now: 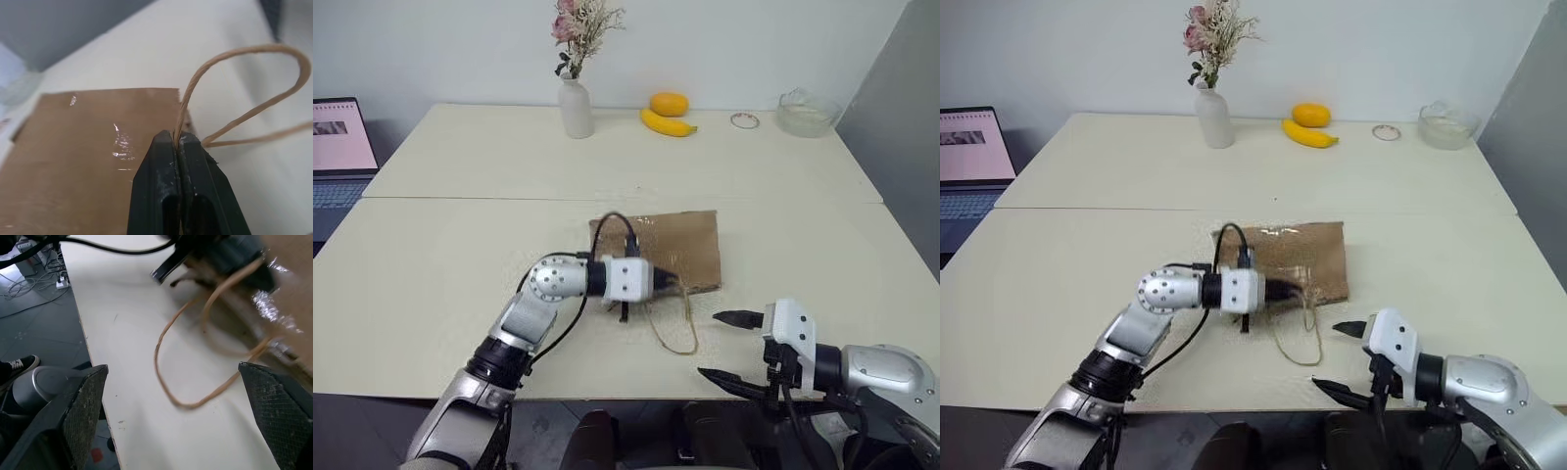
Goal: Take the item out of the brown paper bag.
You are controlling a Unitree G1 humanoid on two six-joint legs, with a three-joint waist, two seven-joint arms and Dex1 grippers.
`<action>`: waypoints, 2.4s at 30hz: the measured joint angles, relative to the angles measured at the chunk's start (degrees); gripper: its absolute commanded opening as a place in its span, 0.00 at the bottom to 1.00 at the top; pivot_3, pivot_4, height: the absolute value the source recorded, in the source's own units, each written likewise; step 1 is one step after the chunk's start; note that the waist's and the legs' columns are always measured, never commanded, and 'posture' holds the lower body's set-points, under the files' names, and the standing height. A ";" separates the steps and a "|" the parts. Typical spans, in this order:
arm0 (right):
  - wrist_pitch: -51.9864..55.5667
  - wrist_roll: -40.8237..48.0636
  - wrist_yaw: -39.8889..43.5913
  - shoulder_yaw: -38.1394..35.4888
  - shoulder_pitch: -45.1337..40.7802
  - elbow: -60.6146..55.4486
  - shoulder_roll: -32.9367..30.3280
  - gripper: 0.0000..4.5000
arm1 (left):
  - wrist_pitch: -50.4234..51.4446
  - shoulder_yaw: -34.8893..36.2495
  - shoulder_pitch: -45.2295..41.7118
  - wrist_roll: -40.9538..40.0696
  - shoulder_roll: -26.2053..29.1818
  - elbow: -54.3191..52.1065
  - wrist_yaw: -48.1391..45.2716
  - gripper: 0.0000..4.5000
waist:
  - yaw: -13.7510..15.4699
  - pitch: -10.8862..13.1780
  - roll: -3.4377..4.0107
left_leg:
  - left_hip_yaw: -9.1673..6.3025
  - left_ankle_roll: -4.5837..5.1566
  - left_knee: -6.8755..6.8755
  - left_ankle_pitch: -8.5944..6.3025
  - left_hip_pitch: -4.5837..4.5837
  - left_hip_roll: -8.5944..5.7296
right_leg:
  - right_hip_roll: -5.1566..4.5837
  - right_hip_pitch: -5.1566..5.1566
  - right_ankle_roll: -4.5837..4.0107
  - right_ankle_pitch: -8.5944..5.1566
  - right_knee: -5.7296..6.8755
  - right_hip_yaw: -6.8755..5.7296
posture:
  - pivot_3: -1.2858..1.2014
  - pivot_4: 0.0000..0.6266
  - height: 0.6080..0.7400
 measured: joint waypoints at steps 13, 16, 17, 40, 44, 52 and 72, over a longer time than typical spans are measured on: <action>-0.14 -7.49 -2.78 11.15 -9.35 3.71 4.07 1.00 | 3.87 0.68 -0.31 -1.43 -1.05 -1.96 2.18 0.01 | -0.04 0.00 0.00 | -0.04 0.00 0.09 0.00 -0.03 -0.01 | 0.00 0.00 0.01 0.00 0.02 0.00 | 0.52 0.24 1.00; -0.81 -10.90 -2.90 14.60 -10.99 6.40 4.61 0.86 | 3.95 0.68 -0.28 -1.43 -0.92 -2.03 2.26 0.00 | -0.05 0.00 0.00 | -0.03 0.00 0.09 0.00 -0.02 -0.01 | 0.00 0.00 0.00 0.00 0.03 0.01 | 0.52 0.24 1.00; -1.34 -12.54 -3.26 15.89 -11.89 8.07 5.27 0.79 | 4.04 0.69 -0.28 -1.43 -0.82 -2.04 2.35 0.00 | -0.07 0.00 0.00 | -0.03 0.00 0.10 0.00 -0.01 -0.01 | 0.00 0.00 0.01 0.00 0.04 0.02 | 0.52 0.24 1.00; -9.61 -36.38 -6.47 25.80 -16.32 18.75 7.64 0.00 | 40.05 11.30 -16.49 -13.47 -4.28 -4.17 14.46 0.00 | -0.09 0.00 -0.02 | -0.08 0.00 0.18 0.00 -0.07 -0.04 | 0.00 -0.02 0.02 0.01 0.06 0.00 | 0.52 0.24 1.00; -10.54 -38.48 -6.30 26.12 -16.20 19.14 7.74 0.00 | 43.80 12.02 -17.37 -14.87 -4.03 -4.19 16.14 0.00 | -0.09 0.00 -0.02 | -0.12 -0.01 0.18 0.01 -0.05 -0.02 | 0.00 -0.02 0.02 0.01 0.07 0.01 | 0.52 0.24 1.00; -11.72 -41.20 -5.31 26.79 -16.16 19.23 7.77 0.00 | 44.31 12.10 -19.37 -15.52 -2.92 -3.35 17.09 0.00 | -0.07 0.00 -0.02 | -0.12 -0.02 0.18 0.01 -0.05 -0.03 | -0.01 -0.02 0.02 0.01 0.08 0.04 | 0.52 0.24 1.00; -10.23 -37.32 -1.66 22.10 -14.92 17.75 11.57 0.35 | 44.10 14.69 -20.03 -21.17 -1.07 -8.23 12.78 0.00 | -0.16 -0.09 -0.13 | -0.16 -0.04 0.18 0.01 0.00 0.02 | -0.02 -0.03 0.01 0.00 0.15 0.07 | 0.52 0.24 1.00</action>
